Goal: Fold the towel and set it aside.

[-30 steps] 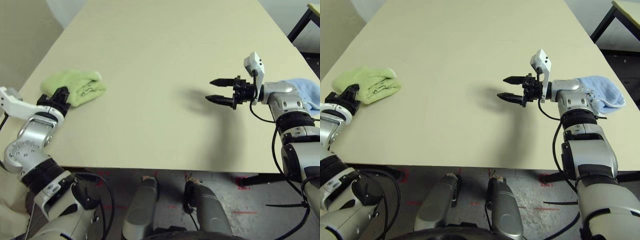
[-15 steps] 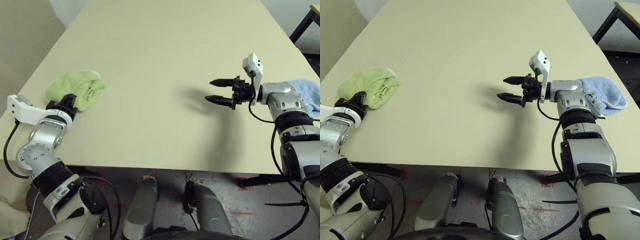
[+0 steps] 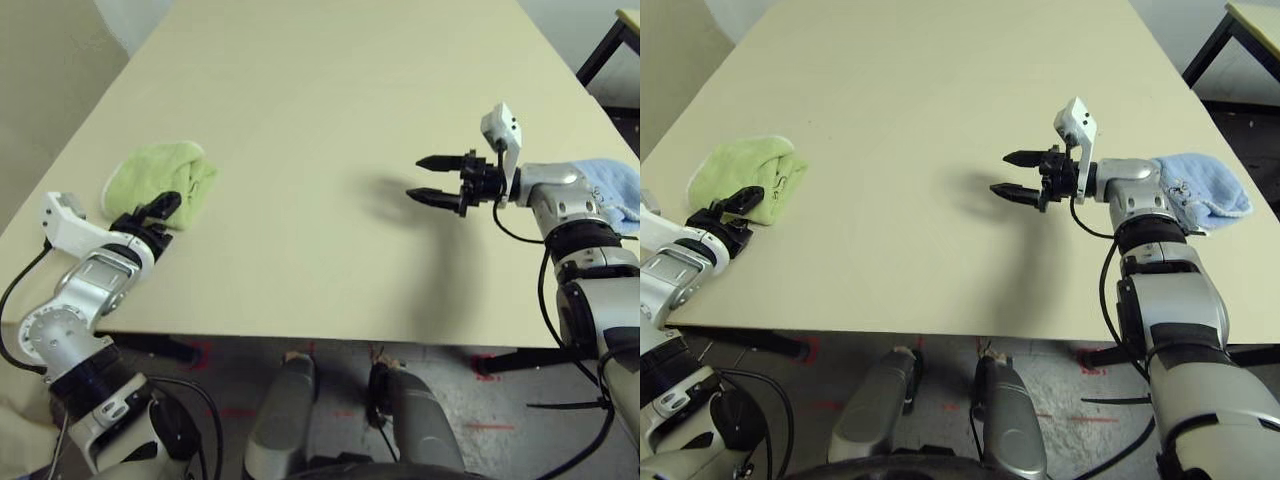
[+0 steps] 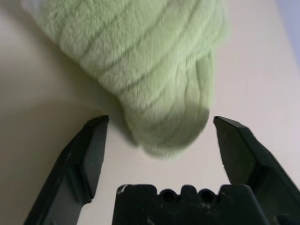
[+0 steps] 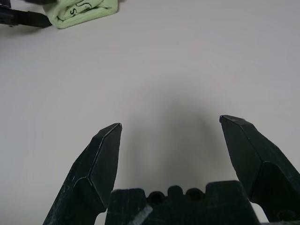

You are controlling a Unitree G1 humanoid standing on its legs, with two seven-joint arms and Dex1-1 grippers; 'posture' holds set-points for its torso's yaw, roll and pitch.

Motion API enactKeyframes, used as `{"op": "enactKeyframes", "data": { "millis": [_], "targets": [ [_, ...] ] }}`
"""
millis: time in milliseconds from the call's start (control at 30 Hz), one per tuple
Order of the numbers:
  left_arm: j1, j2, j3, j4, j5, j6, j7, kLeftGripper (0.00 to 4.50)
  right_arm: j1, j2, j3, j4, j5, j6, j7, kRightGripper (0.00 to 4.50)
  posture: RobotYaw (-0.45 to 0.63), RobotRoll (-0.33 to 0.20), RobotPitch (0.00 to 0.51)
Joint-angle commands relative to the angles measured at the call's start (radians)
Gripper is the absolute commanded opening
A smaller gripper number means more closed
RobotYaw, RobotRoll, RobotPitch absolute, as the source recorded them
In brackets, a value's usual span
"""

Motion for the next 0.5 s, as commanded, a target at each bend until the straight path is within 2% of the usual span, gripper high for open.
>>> {"op": "enactKeyframes", "data": {
  "millis": [33,133,200,267,333,433,500],
  "targets": [
    [0.035,0.093,0.014,0.029,-0.130,0.061,-0.004,4.42,-0.009,-0.003,-0.002,0.012,-0.012,-0.012,0.002,4.50,0.29,0.000,0.149],
    [0.073,0.214,0.019,0.069,-0.186,0.096,-0.060,4.42,-0.009,-0.004,-0.004,0.014,-0.013,-0.012,0.001,4.50,0.29,0.000,0.149],
    [0.119,0.304,-0.005,0.050,-0.166,0.112,-0.179,4.42,-0.008,-0.006,-0.010,0.016,-0.014,-0.018,-0.011,4.50,0.29,0.000,0.149],
    [0.178,0.401,-0.033,-0.028,-0.075,0.041,-0.414,4.42,-0.013,-0.007,-0.029,0.024,-0.008,-0.035,-0.058,4.50,0.29,0.000,0.151],
    [0.191,0.455,-0.064,-0.071,0.071,-0.138,-0.614,4.42,-0.027,-0.004,-0.068,0.038,0.012,-0.058,-0.144,4.50,0.29,0.000,0.152],
    [0.135,0.477,-0.125,-0.028,0.263,-0.382,-0.763,4.42,-0.057,-0.003,-0.147,0.060,0.049,-0.065,-0.298,4.50,0.29,0.000,0.150],
    [0.101,0.483,-0.165,0.008,0.341,-0.468,-0.824,4.42,-0.067,-0.006,-0.188,0.068,0.067,-0.059,-0.371,4.50,0.28,0.000,0.145]
  ]
}}
